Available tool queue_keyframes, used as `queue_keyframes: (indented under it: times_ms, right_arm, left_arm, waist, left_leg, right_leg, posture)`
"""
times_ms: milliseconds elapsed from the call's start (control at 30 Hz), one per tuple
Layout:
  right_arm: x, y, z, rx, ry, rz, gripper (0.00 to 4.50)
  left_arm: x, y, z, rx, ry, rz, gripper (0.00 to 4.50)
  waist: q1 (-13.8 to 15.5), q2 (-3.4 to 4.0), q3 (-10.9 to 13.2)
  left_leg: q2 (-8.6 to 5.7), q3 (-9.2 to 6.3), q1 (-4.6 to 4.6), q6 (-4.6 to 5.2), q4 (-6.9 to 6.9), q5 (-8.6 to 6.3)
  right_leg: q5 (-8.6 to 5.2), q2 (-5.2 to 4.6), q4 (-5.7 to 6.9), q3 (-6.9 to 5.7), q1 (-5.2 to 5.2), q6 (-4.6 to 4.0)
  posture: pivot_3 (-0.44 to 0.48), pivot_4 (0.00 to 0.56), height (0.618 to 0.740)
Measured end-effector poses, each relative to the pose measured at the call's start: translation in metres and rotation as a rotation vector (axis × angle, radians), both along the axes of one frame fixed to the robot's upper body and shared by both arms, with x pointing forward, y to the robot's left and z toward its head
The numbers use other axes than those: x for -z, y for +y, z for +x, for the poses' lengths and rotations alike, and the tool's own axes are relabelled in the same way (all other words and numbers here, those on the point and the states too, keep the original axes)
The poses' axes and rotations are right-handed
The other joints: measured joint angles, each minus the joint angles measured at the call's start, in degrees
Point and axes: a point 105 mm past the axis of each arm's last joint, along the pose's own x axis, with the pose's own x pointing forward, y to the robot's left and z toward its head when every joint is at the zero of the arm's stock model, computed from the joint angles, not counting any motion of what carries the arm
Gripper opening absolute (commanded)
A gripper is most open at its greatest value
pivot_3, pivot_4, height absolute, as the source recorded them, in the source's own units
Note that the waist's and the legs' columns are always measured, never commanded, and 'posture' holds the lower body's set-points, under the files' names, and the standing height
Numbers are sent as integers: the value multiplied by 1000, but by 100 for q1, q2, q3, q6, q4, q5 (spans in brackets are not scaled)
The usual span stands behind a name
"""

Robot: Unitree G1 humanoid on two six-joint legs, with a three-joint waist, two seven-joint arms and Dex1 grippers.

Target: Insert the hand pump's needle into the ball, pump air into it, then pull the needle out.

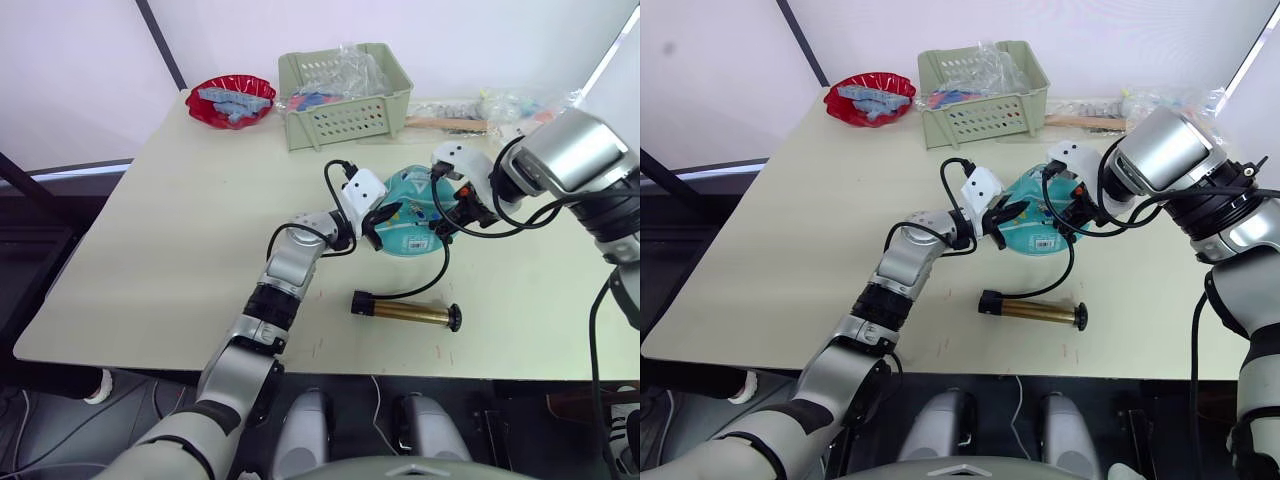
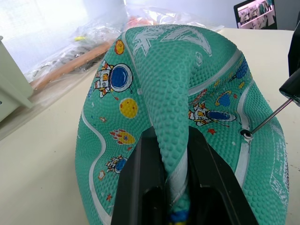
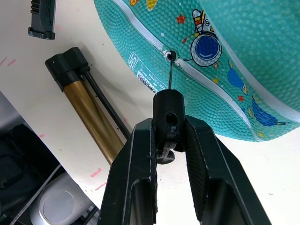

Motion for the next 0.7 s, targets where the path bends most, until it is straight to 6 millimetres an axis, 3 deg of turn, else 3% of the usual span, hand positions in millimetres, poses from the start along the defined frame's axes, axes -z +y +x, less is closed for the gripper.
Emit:
queue_keyframes:
  times_ms: [700]
  right_arm:
    - [-1,0,1,-6,-13,2,317]
  left_arm:
    - [1,0,0,1,-5,-2,45]
  waist:
    - [2,0,0]
  left_leg:
    - [0,0,0,0,1,0]
  right_leg:
    - [0,0,0,0,0,0]
  posture:
    - [0,150,738]
